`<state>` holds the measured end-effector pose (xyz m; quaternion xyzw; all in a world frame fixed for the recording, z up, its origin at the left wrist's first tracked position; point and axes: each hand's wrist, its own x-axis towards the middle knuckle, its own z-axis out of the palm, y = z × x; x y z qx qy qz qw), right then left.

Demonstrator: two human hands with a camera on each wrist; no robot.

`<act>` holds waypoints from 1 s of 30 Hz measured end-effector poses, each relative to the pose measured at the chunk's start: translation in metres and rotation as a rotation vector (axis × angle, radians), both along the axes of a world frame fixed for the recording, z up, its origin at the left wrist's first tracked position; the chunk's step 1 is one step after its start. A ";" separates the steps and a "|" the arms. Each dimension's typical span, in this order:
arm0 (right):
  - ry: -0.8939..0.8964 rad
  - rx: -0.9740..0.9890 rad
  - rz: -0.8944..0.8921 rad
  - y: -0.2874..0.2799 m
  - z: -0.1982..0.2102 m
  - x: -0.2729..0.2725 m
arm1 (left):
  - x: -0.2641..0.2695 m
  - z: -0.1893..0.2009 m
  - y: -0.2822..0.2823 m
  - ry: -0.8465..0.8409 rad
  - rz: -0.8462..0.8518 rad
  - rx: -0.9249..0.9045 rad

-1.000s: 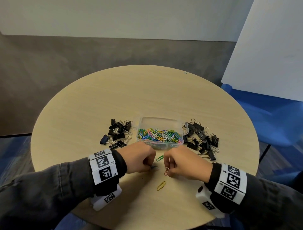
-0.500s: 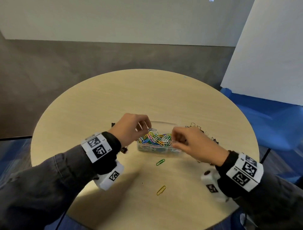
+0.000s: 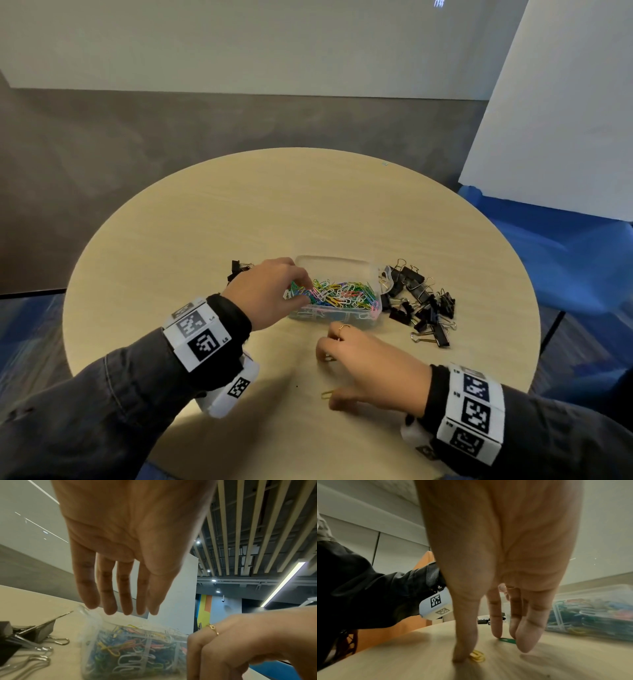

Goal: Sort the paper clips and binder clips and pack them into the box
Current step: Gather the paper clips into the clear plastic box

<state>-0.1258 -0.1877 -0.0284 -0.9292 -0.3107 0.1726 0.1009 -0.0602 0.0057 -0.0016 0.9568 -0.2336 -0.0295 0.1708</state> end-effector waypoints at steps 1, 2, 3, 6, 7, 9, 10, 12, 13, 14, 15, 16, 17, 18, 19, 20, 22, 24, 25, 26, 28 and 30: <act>0.007 0.025 -0.006 0.002 0.000 0.001 | -0.001 0.000 0.000 0.012 -0.006 0.025; 0.010 0.045 -0.005 0.003 0.001 0.003 | -0.001 -0.001 0.001 0.025 -0.011 0.045; 0.013 0.061 -0.001 0.004 0.002 0.005 | -0.002 0.000 0.001 0.036 -0.013 0.058; 0.033 0.077 0.001 0.004 0.005 0.010 | -0.001 0.002 0.002 0.047 -0.006 0.050; 0.037 0.068 -0.004 0.004 0.005 0.011 | 0.000 0.004 0.002 0.043 -0.005 0.050; 0.041 0.033 -0.012 0.004 0.004 0.011 | 0.000 0.008 0.003 0.045 0.005 0.045; 0.040 0.015 -0.014 0.004 0.004 0.010 | 0.001 0.011 0.006 0.048 0.013 0.033; 0.042 -0.022 0.002 0.003 0.001 0.008 | 0.004 0.015 0.012 0.050 0.039 0.007; 0.035 -0.044 0.026 0.003 0.000 0.007 | 0.006 0.018 0.016 0.049 0.055 0.002; 0.028 -0.066 0.049 0.002 -0.001 0.006 | 0.008 0.020 0.021 0.050 0.074 -0.001; 0.027 -0.077 0.062 0.001 -0.002 0.007 | 0.011 0.022 0.026 0.051 0.096 -0.006; 0.035 -0.074 0.061 0.000 -0.002 0.008 | 0.013 0.025 0.031 0.052 0.119 -0.009; 0.047 -0.055 0.048 -0.003 0.000 0.011 | 0.015 0.028 0.037 0.058 0.141 -0.010; 0.059 -0.025 0.025 -0.006 0.003 0.015 | 0.017 0.031 0.042 0.065 0.159 -0.012; 0.060 0.015 -0.009 -0.011 0.009 0.021 | 0.019 0.033 0.047 0.074 0.173 -0.016; 0.043 0.072 -0.050 -0.015 0.015 0.028 | 0.021 0.035 0.052 0.085 0.184 -0.023; -0.019 0.214 -0.143 -0.024 0.029 0.042 | 0.024 0.037 0.059 0.099 0.199 -0.040; -0.098 0.358 -0.237 -0.030 0.040 0.053 | 0.025 0.038 0.062 0.102 0.204 -0.049; -0.127 0.419 -0.276 -0.032 0.044 0.057 | 0.026 0.038 0.063 0.102 0.203 -0.051; -0.155 0.445 -0.300 -0.034 0.045 0.060 | 0.026 0.038 0.063 0.104 0.201 -0.052; -0.196 0.395 -0.323 -0.038 0.043 0.063 | 0.026 0.035 0.062 0.114 0.184 -0.045; -0.214 0.320 -0.336 -0.040 0.037 0.061 | 0.025 0.032 0.060 0.134 0.140 -0.032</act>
